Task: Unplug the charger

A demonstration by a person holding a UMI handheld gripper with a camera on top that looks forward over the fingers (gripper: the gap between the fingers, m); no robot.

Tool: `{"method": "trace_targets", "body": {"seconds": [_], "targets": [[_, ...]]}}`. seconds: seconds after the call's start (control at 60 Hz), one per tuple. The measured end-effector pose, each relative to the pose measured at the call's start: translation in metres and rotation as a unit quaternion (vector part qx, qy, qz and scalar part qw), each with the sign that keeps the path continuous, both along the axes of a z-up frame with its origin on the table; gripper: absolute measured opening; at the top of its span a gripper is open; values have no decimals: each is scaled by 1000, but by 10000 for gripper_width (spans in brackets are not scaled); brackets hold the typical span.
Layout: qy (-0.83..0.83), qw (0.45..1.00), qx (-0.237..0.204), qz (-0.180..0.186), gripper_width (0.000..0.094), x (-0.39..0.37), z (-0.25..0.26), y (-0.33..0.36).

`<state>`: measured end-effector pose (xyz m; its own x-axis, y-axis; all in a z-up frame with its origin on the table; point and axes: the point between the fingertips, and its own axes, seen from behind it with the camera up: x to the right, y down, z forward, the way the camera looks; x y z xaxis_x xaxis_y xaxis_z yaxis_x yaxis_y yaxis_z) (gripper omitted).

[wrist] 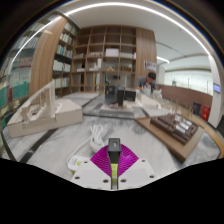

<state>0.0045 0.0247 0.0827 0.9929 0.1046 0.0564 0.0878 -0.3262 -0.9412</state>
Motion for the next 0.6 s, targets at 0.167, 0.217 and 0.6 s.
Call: {"method": "trace_targets", "body": {"seconds": [0.167,0.217,0.6], "targets": [[2,996,92,2,56,23,112,-17],[-11,995,95,-4,55,40,118,-22],[-21,995,-91,-30,70,117,-54,-45]]}}
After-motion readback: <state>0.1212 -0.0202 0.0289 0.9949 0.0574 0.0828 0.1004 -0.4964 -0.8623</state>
